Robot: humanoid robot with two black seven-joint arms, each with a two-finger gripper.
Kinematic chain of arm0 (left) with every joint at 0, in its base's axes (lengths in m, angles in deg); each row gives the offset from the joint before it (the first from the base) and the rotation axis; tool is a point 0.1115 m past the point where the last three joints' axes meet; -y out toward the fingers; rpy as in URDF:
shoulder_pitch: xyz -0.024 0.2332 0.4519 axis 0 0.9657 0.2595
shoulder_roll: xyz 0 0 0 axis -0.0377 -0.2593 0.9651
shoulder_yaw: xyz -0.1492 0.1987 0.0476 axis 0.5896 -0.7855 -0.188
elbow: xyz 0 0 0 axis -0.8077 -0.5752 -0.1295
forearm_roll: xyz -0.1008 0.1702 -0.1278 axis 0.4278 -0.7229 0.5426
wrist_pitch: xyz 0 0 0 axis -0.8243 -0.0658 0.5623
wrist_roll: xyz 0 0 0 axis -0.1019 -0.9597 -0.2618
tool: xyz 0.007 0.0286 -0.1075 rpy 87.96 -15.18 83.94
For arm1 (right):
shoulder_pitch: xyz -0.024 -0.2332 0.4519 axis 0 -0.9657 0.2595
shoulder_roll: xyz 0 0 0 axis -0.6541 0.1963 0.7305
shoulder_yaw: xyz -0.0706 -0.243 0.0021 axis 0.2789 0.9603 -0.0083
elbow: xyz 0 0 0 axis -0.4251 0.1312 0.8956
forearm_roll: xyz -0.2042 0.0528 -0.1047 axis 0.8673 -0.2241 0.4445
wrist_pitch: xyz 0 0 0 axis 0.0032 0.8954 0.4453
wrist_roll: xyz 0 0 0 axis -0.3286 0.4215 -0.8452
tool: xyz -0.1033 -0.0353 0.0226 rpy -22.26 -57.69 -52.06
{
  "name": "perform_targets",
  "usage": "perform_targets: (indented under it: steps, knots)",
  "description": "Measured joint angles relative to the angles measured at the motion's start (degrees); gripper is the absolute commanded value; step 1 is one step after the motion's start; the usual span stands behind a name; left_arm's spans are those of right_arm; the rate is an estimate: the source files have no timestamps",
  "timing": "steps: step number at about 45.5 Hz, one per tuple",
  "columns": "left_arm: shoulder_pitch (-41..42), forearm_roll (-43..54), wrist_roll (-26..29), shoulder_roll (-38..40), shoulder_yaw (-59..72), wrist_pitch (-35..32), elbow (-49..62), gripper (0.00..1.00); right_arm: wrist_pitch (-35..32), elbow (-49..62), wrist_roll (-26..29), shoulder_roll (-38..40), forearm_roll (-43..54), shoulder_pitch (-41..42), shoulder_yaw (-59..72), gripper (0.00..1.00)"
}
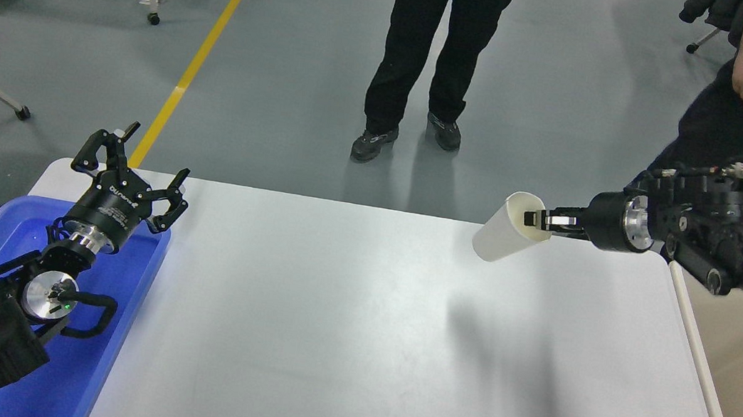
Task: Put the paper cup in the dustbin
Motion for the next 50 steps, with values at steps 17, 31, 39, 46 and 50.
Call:
perform_targets:
  steps: [17, 31, 39, 46, 50]
  knots:
    - [0.0, 0.0, 0.0, 0.0, 0.0, 0.1, 0.0, 1.00, -4.2, -3.8, -0.8, 7.7, -1.5, 5.3, -3.5, 0.00]
    - [0.0, 0.0, 0.0, 0.0, 0.0, 0.0, 0.0, 1.00, -5.2, -1.3, -1.0, 10.5, -2.5, 4.4, -6.0, 0.00]
    - [0.0, 0.0, 0.0, 0.0, 0.0, 0.0, 0.0, 1.00, -5.4, 6.9, -0.9, 11.5, -7.1, -0.7, -7.2, 0.00]
    - [0.0, 0.0, 0.0, 0.0, 0.0, 0.0, 0.1, 1.00, -5.5, 15.5, -0.4, 12.6, -13.7, -7.0, -7.7, 0.00]
    - [0.0, 0.0, 0.0, 0.0, 0.0, 0.0, 0.0, 1.00, -5.4, 19.8, 0.6, 13.7, -17.7, -10.5, -7.9, 0.00]
